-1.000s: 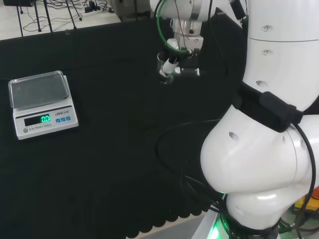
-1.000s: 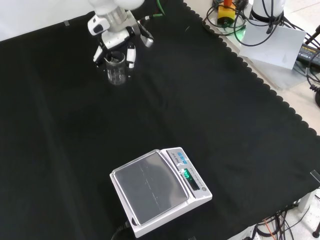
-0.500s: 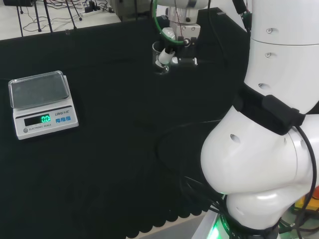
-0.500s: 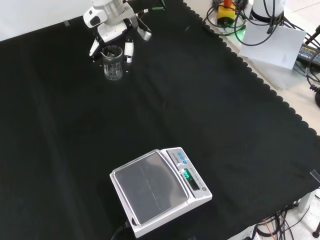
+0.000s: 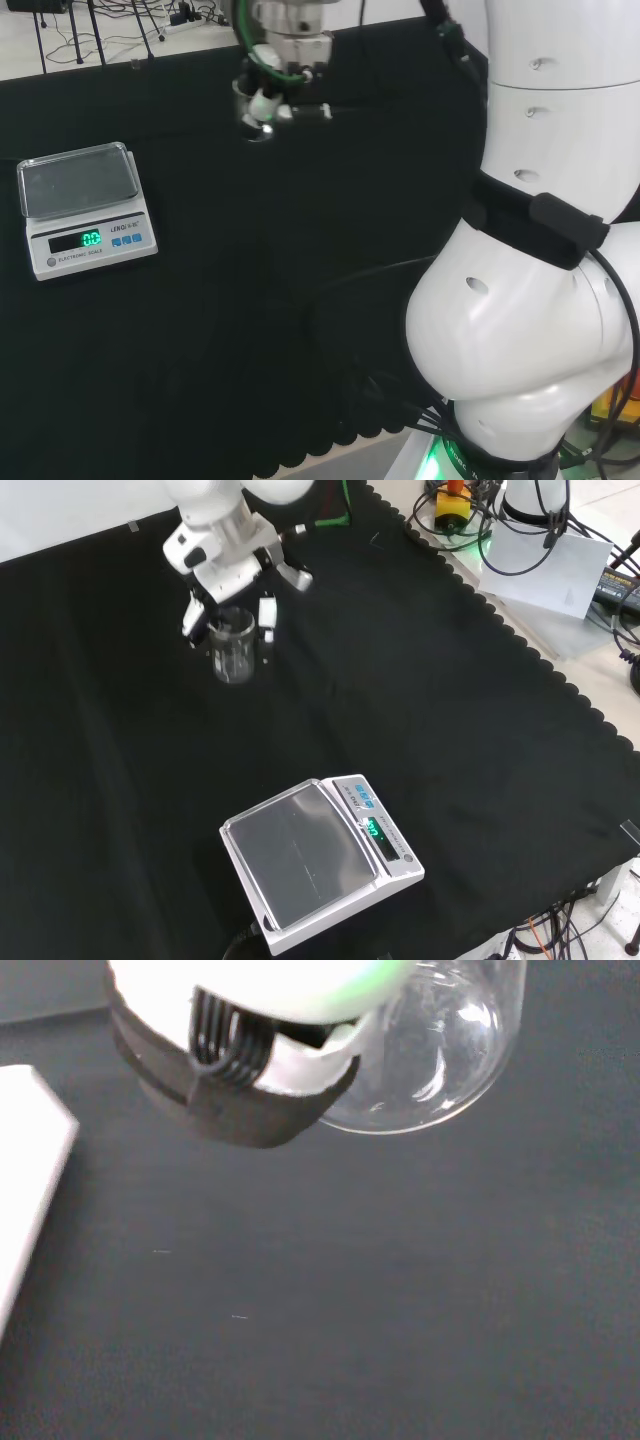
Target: Put the beaker on the electronic balance.
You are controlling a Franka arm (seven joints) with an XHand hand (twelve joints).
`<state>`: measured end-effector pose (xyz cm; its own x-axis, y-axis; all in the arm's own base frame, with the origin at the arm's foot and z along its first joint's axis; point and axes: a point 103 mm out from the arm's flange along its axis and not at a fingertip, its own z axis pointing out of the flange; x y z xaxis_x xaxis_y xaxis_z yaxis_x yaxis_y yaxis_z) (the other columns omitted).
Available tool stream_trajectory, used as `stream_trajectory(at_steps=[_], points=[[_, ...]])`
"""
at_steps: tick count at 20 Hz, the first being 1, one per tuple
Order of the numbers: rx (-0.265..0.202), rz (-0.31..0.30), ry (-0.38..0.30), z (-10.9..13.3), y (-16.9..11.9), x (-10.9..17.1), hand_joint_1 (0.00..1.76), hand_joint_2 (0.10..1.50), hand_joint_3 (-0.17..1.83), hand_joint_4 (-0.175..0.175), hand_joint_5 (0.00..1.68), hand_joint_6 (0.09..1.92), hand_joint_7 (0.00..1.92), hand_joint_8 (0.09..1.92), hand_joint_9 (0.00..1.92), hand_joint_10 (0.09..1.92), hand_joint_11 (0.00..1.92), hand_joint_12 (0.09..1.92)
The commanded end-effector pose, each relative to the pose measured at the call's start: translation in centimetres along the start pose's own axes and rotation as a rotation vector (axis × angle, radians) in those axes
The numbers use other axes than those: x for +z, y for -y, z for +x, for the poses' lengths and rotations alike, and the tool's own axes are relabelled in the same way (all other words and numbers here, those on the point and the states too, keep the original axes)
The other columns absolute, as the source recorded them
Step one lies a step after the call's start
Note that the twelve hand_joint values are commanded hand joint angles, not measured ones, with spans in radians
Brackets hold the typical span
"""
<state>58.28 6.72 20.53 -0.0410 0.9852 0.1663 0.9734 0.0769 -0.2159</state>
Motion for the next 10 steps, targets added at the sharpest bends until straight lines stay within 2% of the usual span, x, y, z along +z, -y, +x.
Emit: stream_trajectory(at_steps=[1,10], points=[[-0.187,0.039,0.015,14.2,-2.4,1.6,1.21,1.2,0.04,-0.175,0.76,1.34,0.8,1.35,1.13,1.07,1.34,0.87],[-0.289,0.077,0.011,21.6,-4.5,3.0,1.21,1.19,0.04,-0.175,0.76,1.33,0.81,1.34,1.14,1.06,1.35,0.86]])
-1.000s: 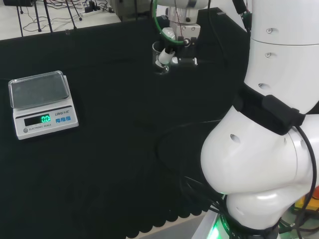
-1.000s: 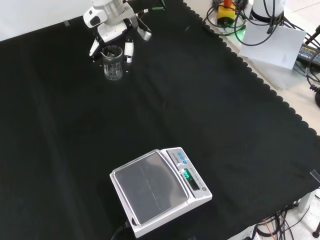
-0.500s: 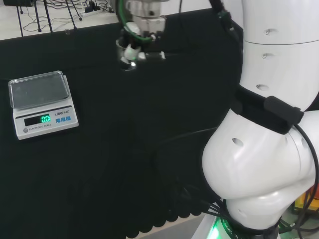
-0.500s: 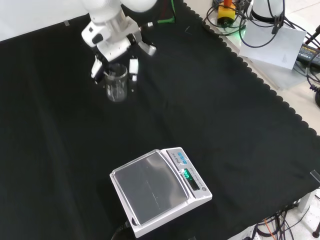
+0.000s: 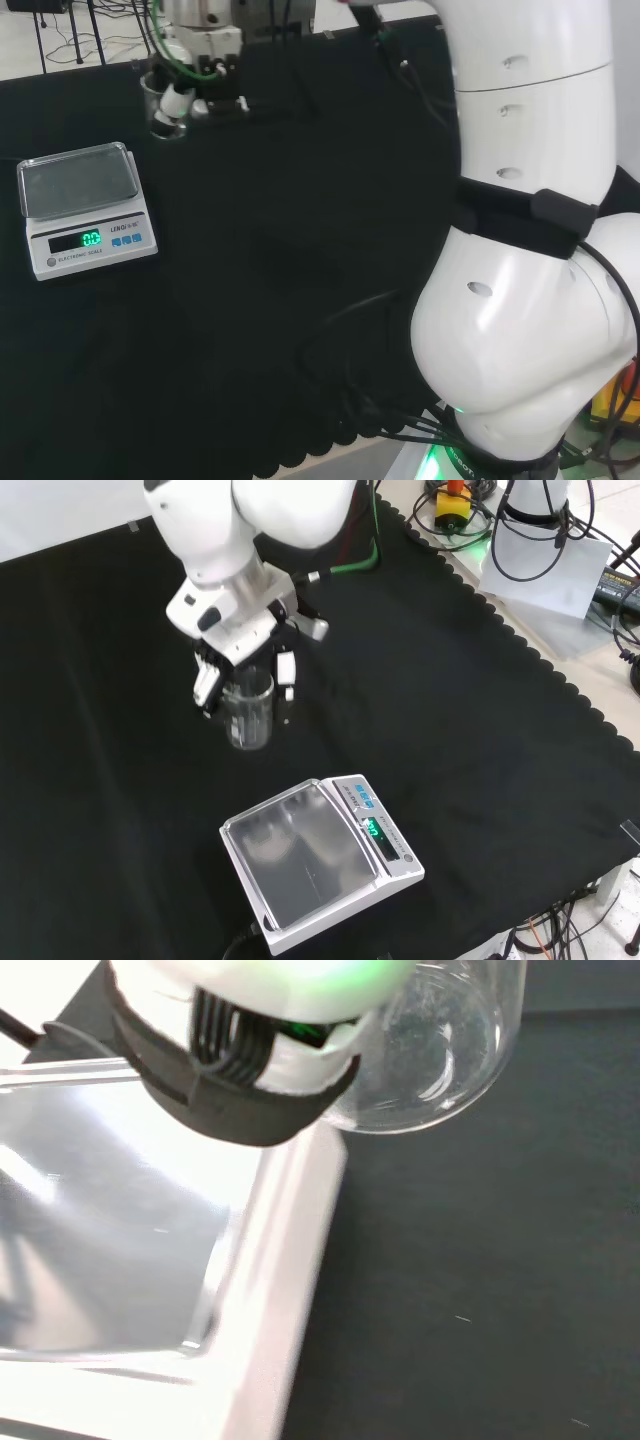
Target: Put the beaker on the electronic balance.
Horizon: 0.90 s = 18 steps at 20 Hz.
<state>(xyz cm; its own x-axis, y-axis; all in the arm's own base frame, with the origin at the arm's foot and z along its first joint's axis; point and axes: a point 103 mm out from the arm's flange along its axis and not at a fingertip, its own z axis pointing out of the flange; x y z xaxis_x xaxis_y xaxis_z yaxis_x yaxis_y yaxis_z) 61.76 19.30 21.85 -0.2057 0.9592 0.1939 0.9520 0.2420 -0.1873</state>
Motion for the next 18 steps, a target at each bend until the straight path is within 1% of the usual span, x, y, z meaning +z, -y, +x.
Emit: stream_trajectory(at_steps=[1,5,9,13,18], points=[[-0.128,0.08,-0.001,9.5,-2.2,3.3,1.21,1.19,0.04,-0.175,0.77,1.32,0.81,1.33,1.14,1.06,1.35,0.85],[-0.15,0.098,0.004,11.1,-2.9,4.4,1.21,1.19,0.04,-0.175,0.77,1.32,0.82,1.33,1.15,1.06,1.35,0.85],[-0.153,0.118,0.006,11.7,-3.3,5.5,1.22,1.19,0.04,-0.175,0.77,1.32,0.82,1.33,1.15,1.06,1.35,0.85],[-0.154,0.128,0.016,11.8,-3.9,6.2,1.22,1.19,0.04,-0.175,0.77,1.31,0.82,1.33,1.15,1.06,1.36,0.85],[-0.143,0.148,0.015,11.3,-4.4,7.3,1.22,1.19,0.04,-0.175,0.78,1.31,0.82,1.32,1.16,1.06,1.36,0.84]])
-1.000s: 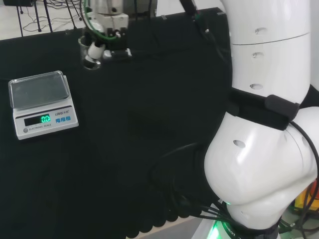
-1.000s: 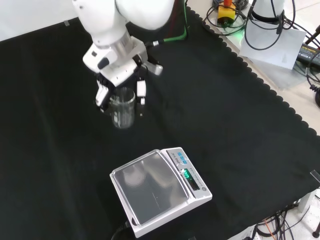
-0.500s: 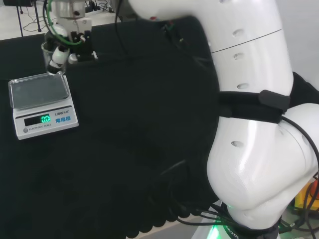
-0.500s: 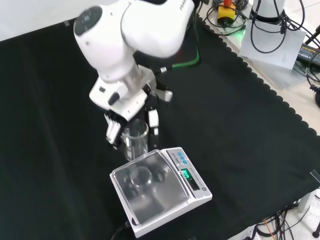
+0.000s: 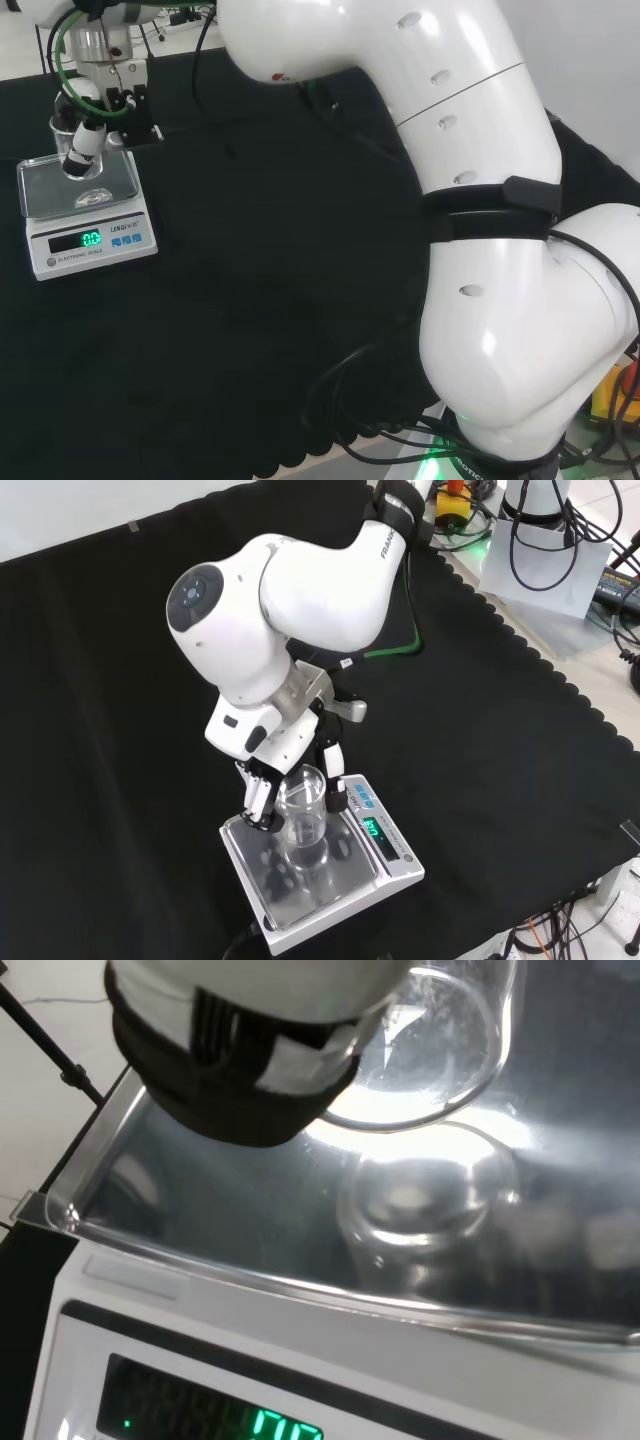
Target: Put the beaker on the electronic balance.
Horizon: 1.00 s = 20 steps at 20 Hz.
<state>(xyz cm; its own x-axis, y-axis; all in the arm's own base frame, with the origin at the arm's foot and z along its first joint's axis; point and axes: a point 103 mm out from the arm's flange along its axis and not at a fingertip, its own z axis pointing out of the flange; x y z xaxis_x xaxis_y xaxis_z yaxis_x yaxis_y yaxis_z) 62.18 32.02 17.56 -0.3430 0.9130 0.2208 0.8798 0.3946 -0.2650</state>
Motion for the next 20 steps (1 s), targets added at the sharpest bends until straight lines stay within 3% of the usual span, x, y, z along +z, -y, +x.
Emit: stream_trajectory(at_steps=[1,12,15,17,20], points=[[0.006,0.039,0.006,-0.1,-0.4,1.6,1.22,1.19,0.04,-0.175,0.78,1.31,0.82,1.32,1.16,1.06,1.36,0.84],[0.01,0.068,-0.002,-1.0,-1.1,2.7,1.22,1.19,0.04,-0.175,0.78,1.31,0.82,1.32,1.16,1.05,1.38,0.84],[0.002,0.08,0.002,-1.1,-1.1,2.7,1.16,1.11,-0.11,-0.146,0.5,1.36,0.81,1.31,1.16,0.92,1.31,0.88],[-0.006,0.065,-0.002,-1.1,-0.9,2.6,1.04,1.0,-0.16,-0.093,0.22,0.99,0.64,1.21,1.02,0.84,1.05,1.05],[-0.024,0.037,0.002,-1.1,-0.6,2.1,0.85,0.89,-0.17,-0.017,0.05,0.41,0.31,1.07,0.67,0.85,0.56,1.36]])
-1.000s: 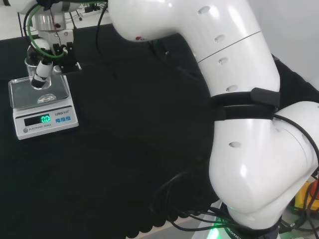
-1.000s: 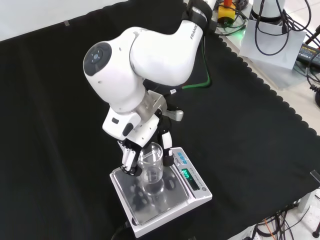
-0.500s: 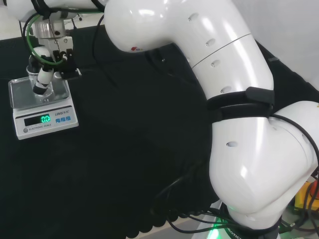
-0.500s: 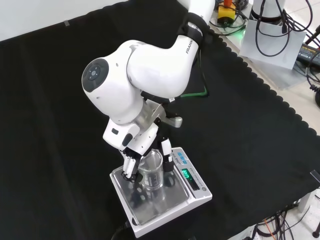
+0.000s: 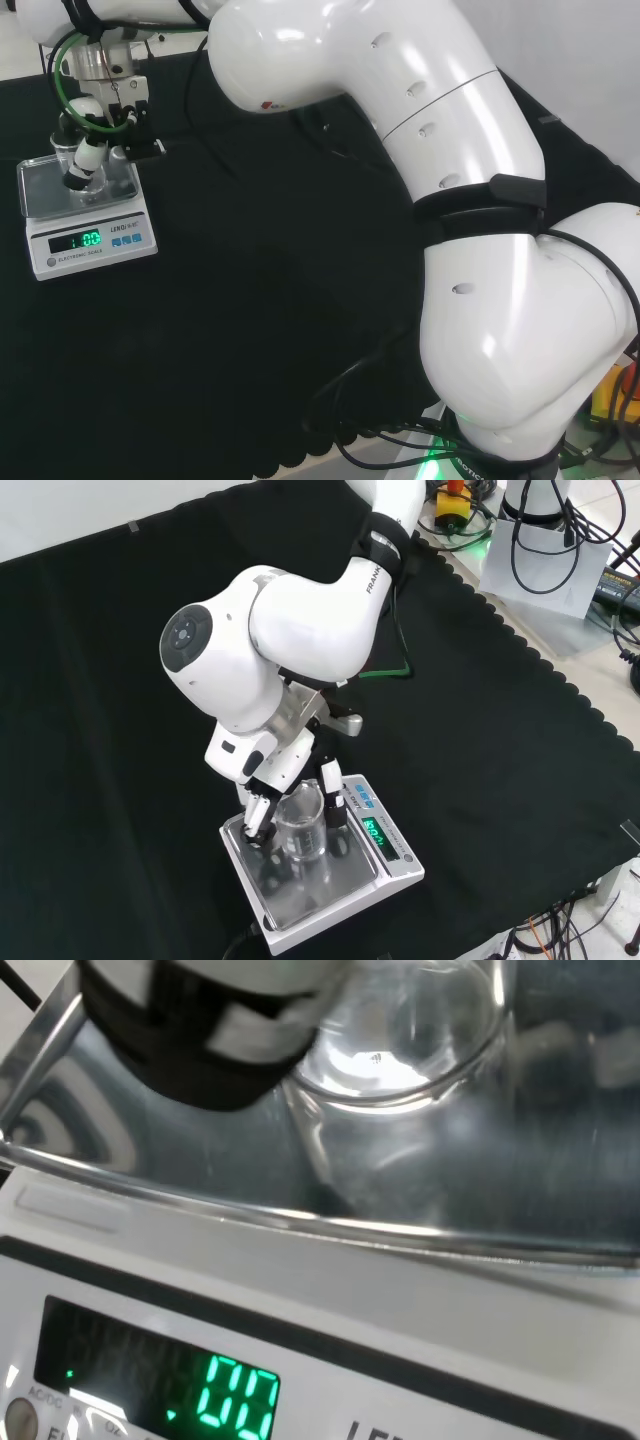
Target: Put the beaker on the electronic balance.
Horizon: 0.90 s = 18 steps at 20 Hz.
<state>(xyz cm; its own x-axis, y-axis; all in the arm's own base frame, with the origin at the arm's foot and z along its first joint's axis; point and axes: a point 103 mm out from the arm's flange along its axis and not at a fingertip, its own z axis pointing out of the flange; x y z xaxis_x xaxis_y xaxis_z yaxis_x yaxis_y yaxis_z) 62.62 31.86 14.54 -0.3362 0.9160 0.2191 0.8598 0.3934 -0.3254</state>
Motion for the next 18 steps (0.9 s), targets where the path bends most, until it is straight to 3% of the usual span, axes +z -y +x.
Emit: stream_trajectory(at_steps=[1,2,5,10,18], points=[[-0.041,-0.044,0.012,-0.1,0.7,-0.7,0.8,0.86,-0.17,0.007,0.03,0.23,0.21,1.02,0.55,0.87,0.4,1.45],[-0.052,-0.064,0.025,0.0,0.9,-1.0,0.76,0.84,-0.17,0.03,0.01,0.12,0.12,0.95,0.44,0.89,0.26,1.52],[-0.077,-0.105,0.04,0.2,1.3,-2.0,0.68,0.8,-0.16,0.063,0.0,0.09,0.01,0.79,0.27,0.93,0.04,1.61],[-0.092,-0.143,0.05,0.1,2.0,-4.6,0.62,0.76,-0.13,0.078,0.0,0.09,0.0,0.67,0.18,0.95,0.0,1.57],[-0.075,-0.198,0.055,-1.8,4.9,-8.6,0.61,0.76,-0.13,0.085,0.0,0.09,0.0,0.65,0.17,0.95,0.0,1.56]])
